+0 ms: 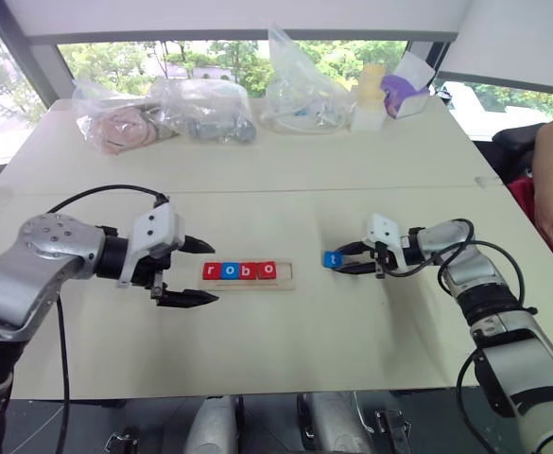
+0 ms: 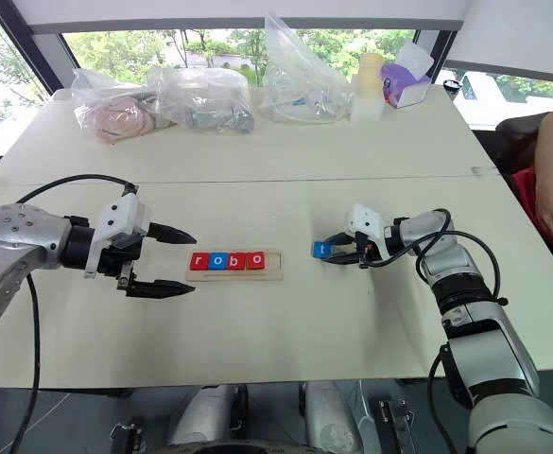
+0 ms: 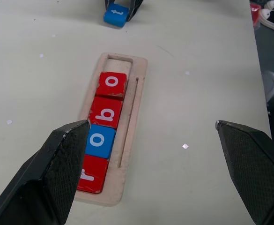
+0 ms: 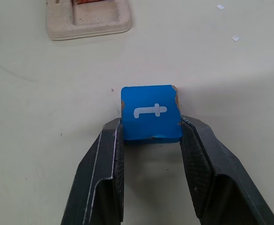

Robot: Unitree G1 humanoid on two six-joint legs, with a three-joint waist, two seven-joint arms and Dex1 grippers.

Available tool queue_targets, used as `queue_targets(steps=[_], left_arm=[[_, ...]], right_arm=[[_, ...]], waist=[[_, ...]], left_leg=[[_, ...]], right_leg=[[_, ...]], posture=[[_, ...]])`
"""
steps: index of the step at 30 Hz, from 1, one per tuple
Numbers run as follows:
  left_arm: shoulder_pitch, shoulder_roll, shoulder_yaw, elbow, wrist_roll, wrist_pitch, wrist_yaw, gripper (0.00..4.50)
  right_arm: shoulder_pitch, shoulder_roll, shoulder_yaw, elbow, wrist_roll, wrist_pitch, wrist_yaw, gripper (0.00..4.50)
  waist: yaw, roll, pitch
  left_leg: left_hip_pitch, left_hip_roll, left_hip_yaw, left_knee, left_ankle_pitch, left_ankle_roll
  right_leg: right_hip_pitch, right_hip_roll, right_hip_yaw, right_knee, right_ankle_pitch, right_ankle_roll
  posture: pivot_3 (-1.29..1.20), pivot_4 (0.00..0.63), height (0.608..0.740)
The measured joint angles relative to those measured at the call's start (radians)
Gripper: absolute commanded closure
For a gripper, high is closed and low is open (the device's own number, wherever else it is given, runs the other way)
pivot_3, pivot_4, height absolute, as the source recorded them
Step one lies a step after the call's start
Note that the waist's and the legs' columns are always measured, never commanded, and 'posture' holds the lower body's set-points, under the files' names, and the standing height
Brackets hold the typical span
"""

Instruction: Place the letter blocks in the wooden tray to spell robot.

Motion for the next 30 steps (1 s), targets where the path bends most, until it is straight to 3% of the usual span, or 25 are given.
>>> queue_targets(steps=[3, 6, 11, 21, 30], left_arm=[[0.015, 0.0, 0.011, 0.017, -0.002, 0.001, 0.002, 0.0], [0.04, 0.011, 0.048, 0.035, -0.004, 0.003, 0.006, 0.0], [0.074, 0.029, 0.071, 0.04, -0.004, 0.003, 0.007, 0.0], [0.102, 0.02, 0.093, 0.006, -0.024, 0.025, 0.052, 0.0], [0.137, 0.016, 0.11, -0.001, -0.027, 0.029, 0.083, 0.0]], right_arm=[[0.004, 0.011, -0.008, -0.069, 0.016, 0.103, -0.014, 3.38], [0.018, 0.043, -0.009, -0.303, 0.066, 0.282, -0.032, 3.38], [0.038, 0.07, 0.013, -0.478, 0.068, 0.357, -0.097, 3.38], [0.067, 0.073, 0.106, -0.459, -0.042, 0.31, -0.154, 3.38], [0.068, 0.099, 0.13, -0.451, -0.046, 0.315, -0.144, 3.38]], waist=[[0.0, 0.001, 0.001], [0.0, 0.001, 0.001], [0.013, 0.001, 0.001], [0.002, 0.001, 0.001], [0.004, 0.001, 0.001]], left_leg=[[-0.001, 0.0, 0.0, 0.0, 0.0, 0.0], [-0.004, 0.001, -0.002, -0.001, 0.0, 0.0], [-0.006, -0.001, -0.002, 0.0, 0.0, 0.0], [-0.006, -0.001, -0.001, 0.0, 0.0, 0.0], [-0.006, 0.0, -0.002, 0.0, 0.0, 0.0]], right_leg=[[-0.002, 0.0, 0.0, 0.001, 0.0, 0.0], [-0.005, 0.0, 0.0, 0.002, 0.0, 0.0], [-0.004, -0.002, -0.002, 0.0, 0.0, 0.0], [-0.005, -0.001, -0.001, 0.001, 0.0, 0.0], [-0.005, -0.001, -0.001, 0.001, 0.0, 0.0]], posture=[[0.0, 0.15, 0.735], [0.0, 0.15, 0.735], [0.0, 0.15, 0.735], [0.0, 0.15, 0.735], [0.0, 0.15, 0.735]])
